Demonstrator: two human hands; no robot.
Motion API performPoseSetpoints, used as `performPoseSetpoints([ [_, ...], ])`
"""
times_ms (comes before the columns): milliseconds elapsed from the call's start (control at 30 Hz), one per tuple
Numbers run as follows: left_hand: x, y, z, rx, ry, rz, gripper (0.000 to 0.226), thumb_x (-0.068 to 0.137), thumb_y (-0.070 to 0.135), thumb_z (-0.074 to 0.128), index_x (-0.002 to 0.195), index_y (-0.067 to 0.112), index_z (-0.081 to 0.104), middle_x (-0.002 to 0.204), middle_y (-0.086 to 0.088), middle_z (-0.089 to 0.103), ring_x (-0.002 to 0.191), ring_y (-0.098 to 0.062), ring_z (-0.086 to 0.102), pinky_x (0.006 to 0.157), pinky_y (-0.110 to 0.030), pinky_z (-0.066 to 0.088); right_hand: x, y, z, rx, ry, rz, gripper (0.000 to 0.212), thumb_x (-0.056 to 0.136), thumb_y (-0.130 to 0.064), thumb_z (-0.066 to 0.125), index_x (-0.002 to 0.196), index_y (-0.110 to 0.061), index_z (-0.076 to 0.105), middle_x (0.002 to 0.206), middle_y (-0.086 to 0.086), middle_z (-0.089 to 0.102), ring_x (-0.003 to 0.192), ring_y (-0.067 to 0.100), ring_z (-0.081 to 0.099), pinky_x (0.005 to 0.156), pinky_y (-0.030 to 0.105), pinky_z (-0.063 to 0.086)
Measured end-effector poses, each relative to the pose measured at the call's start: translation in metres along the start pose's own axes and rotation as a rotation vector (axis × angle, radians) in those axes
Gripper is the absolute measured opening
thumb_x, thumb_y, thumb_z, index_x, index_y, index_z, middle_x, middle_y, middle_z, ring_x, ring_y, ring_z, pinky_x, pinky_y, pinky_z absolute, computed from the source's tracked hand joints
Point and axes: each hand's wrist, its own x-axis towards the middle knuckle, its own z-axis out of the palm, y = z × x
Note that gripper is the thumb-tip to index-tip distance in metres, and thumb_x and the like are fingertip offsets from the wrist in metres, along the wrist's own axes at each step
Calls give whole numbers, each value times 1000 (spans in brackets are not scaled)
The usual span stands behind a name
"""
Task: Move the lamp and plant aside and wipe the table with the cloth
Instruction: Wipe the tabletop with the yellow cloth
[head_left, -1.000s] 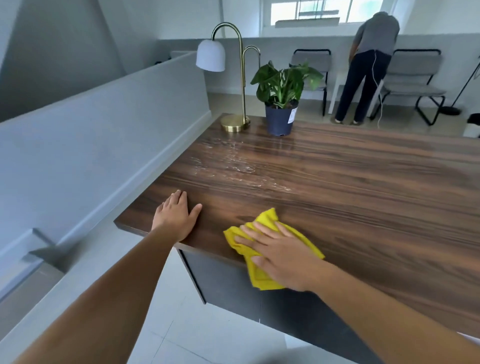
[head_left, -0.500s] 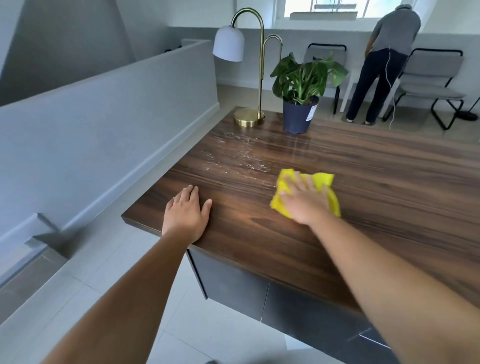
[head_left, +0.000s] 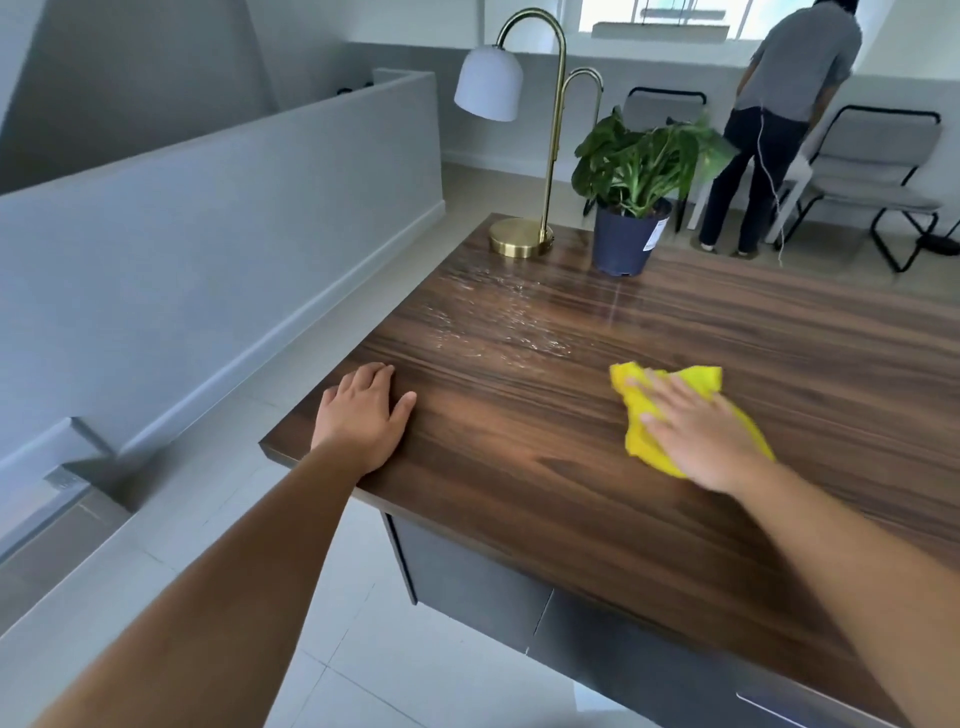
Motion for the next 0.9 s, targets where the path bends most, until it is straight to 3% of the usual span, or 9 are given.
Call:
performPoseSetpoints([
  [100, 3, -1, 3, 16, 25, 16, 61, 96, 52, 29, 146, 17, 31, 152, -1, 34, 141, -22, 29, 115, -40, 23, 38, 9, -10, 88, -49, 292, 54, 99, -45, 16, 151, -35, 1, 162, -10, -4, 149, 16, -2, 118, 52, 4],
  [167, 4, -2, 5, 16, 30, 22, 61, 96, 51, 28, 146, 17, 31, 152, -1, 34, 141, -22, 29, 115, -41, 23, 67, -20, -14, 113, -67, 355, 56, 98, -48, 14, 151, -35, -1, 162, -9, -7, 149, 20, -5, 118, 55, 1],
  [233, 6, -3, 5, 15, 32, 28, 59, 96, 50, 28, 145, 17, 34, 149, -2, 37, 139, -22, 31, 114, -41, 25, 89, -70, -16, 125, -76, 271, 57, 98, -49, 15, 151, -34, 0, 162, -7, -8, 149, 21, -5, 117, 56, 0],
  [400, 36, -18, -9, -50, 109, 34, 40, 98, 37, 33, 125, 17, 54, 128, -7, 54, 123, -26, 45, 104, -41, 30, 78, -191, -5, 71, -64, -144, 57, 98, -49, 15, 151, -33, 1, 162, -8, -6, 149, 18, -6, 119, 52, -3],
  [533, 73, -29, -27, -54, 107, 41, 40, 98, 36, 34, 127, 16, 52, 132, -8, 51, 126, -29, 43, 104, -44, 30, 29, -179, -1, 49, -28, -420, 68, 86, -63, -4, 149, -39, -1, 160, -15, -6, 147, 10, -9, 119, 45, -4],
  [600, 91, -27, -29, -61, 77, 67, 44, 98, 37, 32, 134, 15, 46, 139, -8, 46, 131, -28, 39, 108, -44, 28, 20, -144, 2, 59, -18, -433, 70, 82, -66, -11, 148, -41, -5, 157, -19, -4, 145, 6, -9, 118, 40, -3],
  [733, 117, -20, -16, -92, -61, 77, 54, 99, 42, 28, 145, 13, 31, 152, -8, 33, 139, -27, 31, 113, -44, 25, 42, -67, 1, 9, 35, -49, 70, 83, -66, -18, 145, -38, -7, 158, -8, 16, 146, 20, 22, 111, 47, 25],
  [767, 121, -17, -10, -103, -98, 75, 57, 99, 44, 27, 147, 12, 27, 154, -8, 29, 141, -27, 29, 114, -44, 24, 56, -51, -1, 1, 41, 58, 74, 81, -67, -19, 147, -36, -5, 160, -7, 10, 148, 21, 17, 112, 49, 23],
  [900, 129, -16, 6, -105, -101, 75, 62, 98, 48, 23, 150, 13, 19, 159, -5, 20, 145, -25, 24, 116, -43, 23, 123, -40, -17, 130, -42, 444, 57, 98, -49, 14, 151, -34, 0, 162, -9, -6, 149, 17, -4, 118, 54, 2],
])
